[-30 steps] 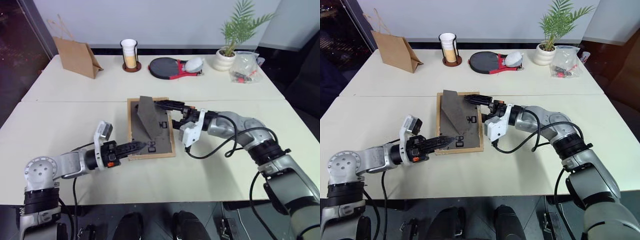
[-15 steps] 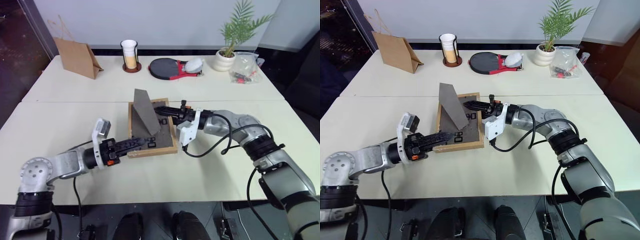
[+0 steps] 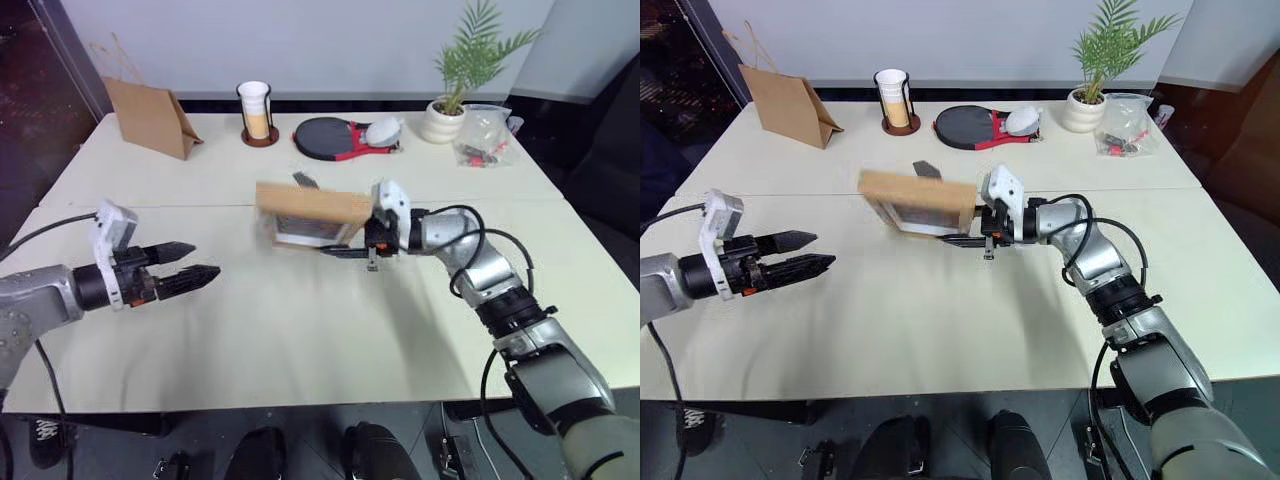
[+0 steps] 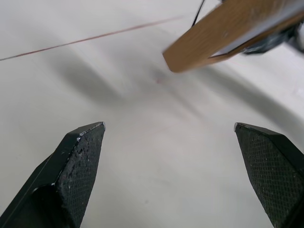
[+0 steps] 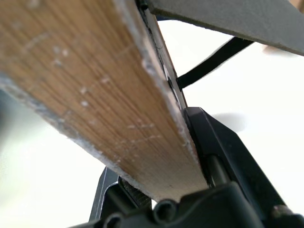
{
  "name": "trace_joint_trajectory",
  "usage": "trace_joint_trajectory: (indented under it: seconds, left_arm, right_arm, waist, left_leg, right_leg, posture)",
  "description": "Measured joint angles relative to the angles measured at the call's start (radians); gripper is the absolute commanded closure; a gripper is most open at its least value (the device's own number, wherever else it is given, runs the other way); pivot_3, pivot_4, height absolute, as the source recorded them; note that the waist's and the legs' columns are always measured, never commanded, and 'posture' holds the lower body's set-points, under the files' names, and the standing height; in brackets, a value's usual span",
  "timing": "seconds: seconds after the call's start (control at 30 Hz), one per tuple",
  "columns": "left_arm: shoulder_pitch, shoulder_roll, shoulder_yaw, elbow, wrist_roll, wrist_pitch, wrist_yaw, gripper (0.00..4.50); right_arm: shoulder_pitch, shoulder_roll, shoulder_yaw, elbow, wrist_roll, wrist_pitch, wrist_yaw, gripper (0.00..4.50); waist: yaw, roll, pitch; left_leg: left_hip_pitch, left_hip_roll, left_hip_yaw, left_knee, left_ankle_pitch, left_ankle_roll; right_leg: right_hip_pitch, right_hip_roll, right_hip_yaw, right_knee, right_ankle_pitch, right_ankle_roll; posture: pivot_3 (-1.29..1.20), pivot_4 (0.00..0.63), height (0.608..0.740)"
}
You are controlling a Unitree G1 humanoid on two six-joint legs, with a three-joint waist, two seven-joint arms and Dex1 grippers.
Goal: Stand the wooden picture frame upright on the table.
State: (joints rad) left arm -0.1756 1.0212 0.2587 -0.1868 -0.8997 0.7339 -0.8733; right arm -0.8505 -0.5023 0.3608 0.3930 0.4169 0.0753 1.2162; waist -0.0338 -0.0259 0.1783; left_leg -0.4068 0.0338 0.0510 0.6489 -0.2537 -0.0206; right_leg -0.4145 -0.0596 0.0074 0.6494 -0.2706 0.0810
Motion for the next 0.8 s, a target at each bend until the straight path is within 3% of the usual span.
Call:
trace_joint_trajectory:
  seconds: [0.13, 0.43, 0.67, 0.8]
  left_arm:
    - [0.002, -0.048, -0.057, -0.002, 0.103, -0.065, -0.023, 0.02]
    - [-0.047, -0.120, -0.080, -0.001, 0.183, -0.088, -0.020, 0.02]
    - [-0.075, -0.133, -0.094, 0.002, 0.234, -0.089, -0.039, 0.00]
    - [-0.075, -0.139, -0.108, 0.002, 0.250, -0.089, -0.063, 0.00]
  right_arm:
    - [-0.079, 0.081, -0.016, 0.241, -0.003, 0.138, 0.124, 3.26]
    - [-0.200, 0.208, -0.064, 0.643, -0.124, 0.136, 0.211, 3.26]
    - [-0.238, 0.223, -0.133, 0.742, -0.182, 0.168, 0.216, 0.04]
    - [-0.215, 0.146, -0.164, 0.686, -0.216, 0.155, 0.190, 0.04]
  waist:
    - [-0.002, 0.000, 0.000]
    - [-0.007, 0.000, 0.000]
    - [-0.008, 0.000, 0.000]
    - [-0.004, 0.000, 0.000]
  left_leg:
    - [-0.002, 0.000, 0.001, -0.001, 0.000, 0.000]
    - [-0.005, 0.000, 0.002, -0.001, 0.000, 0.000]
    - [-0.004, 0.000, 0.002, -0.001, 0.000, 0.000]
    - [-0.005, -0.001, 0.002, -0.001, 0.000, 0.000]
  right_leg:
    - [-0.003, 0.001, -0.001, 0.000, 0.000, 0.000]
    - [-0.007, 0.001, 0.000, 0.001, 0.000, 0.001]
    - [-0.007, 0.001, 0.000, 0.002, 0.000, 0.001]
    - [-0.007, 0.000, 0.000, 0.002, 0.000, 0.001]
  posture:
    - [0.00, 0.150, 0.740]
    - [0.00, 0.150, 0.740]
    - [0.00, 0.150, 0.740]
    - [0.00, 0.150, 0.740]
